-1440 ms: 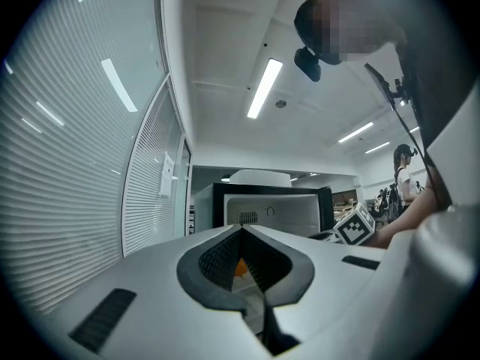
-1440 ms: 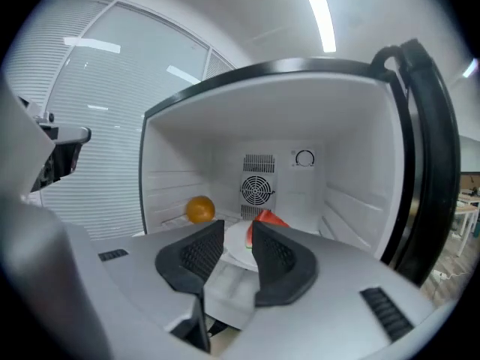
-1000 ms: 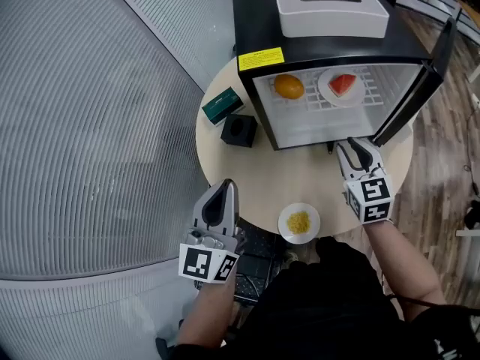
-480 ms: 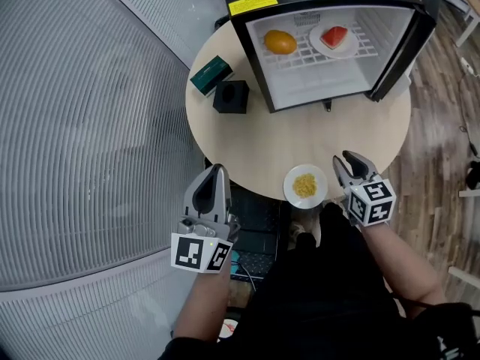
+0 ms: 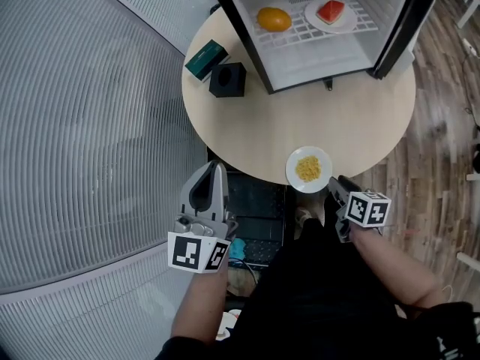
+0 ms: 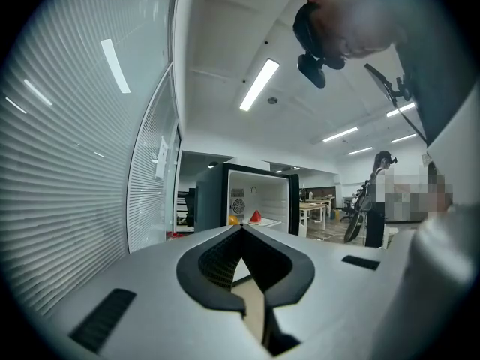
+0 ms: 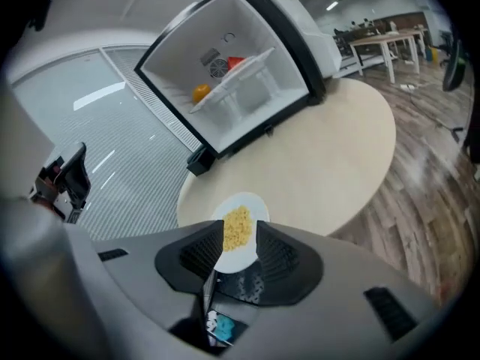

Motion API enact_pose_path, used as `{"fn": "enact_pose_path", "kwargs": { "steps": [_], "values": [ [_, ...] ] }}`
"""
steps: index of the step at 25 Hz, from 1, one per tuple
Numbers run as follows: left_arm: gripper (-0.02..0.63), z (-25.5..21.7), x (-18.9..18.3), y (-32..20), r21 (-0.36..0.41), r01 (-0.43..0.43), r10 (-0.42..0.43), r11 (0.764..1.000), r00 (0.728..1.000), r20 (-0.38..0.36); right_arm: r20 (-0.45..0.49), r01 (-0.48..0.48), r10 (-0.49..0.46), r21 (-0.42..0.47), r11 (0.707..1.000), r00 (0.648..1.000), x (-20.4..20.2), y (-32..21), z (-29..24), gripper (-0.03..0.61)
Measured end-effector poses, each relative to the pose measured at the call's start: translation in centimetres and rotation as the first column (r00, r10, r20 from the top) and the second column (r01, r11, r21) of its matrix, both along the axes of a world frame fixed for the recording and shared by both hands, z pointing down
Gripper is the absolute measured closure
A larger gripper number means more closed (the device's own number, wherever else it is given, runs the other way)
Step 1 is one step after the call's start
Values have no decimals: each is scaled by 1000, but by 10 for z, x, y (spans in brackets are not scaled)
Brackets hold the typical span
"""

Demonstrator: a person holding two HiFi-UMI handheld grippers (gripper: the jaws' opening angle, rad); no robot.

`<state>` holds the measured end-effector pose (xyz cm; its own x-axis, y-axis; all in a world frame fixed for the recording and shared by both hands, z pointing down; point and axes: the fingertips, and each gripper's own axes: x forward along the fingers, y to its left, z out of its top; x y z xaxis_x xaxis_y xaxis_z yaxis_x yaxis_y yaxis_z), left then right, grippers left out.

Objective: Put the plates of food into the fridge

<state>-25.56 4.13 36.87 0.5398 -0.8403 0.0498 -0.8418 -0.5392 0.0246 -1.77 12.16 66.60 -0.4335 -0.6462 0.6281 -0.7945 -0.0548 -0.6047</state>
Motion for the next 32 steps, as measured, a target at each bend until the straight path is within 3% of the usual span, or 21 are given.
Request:
{"fn": "enact_pose_path", "kwargs": {
  "steps": [6, 14, 22, 27, 32],
  "values": [
    [607, 14, 6, 10, -26, -17, 18, 1000, 999, 43, 173, -110, 140, -171, 979, 975, -10, 23, 43, 459],
    [607, 26, 6, 26, -59, -31, 37, 998, 993, 108, 338, -168, 261, -282, 945, 904, -40, 25, 76, 459],
    [607, 28, 5, 33, -75, -36, 47, 997, 988, 145, 432, -221, 338, -299, 928, 836, -50, 9, 85, 459],
    [607, 28, 5, 30, -80, -40, 51, 996, 990, 134, 428, -222, 351, -323, 920, 833, -45, 22, 85, 459],
    [607, 31, 7, 27, -83, -49, 59, 995, 991, 121, 469, -224, 343, -292, 930, 814, -49, 20, 78, 459]
  ]
}}
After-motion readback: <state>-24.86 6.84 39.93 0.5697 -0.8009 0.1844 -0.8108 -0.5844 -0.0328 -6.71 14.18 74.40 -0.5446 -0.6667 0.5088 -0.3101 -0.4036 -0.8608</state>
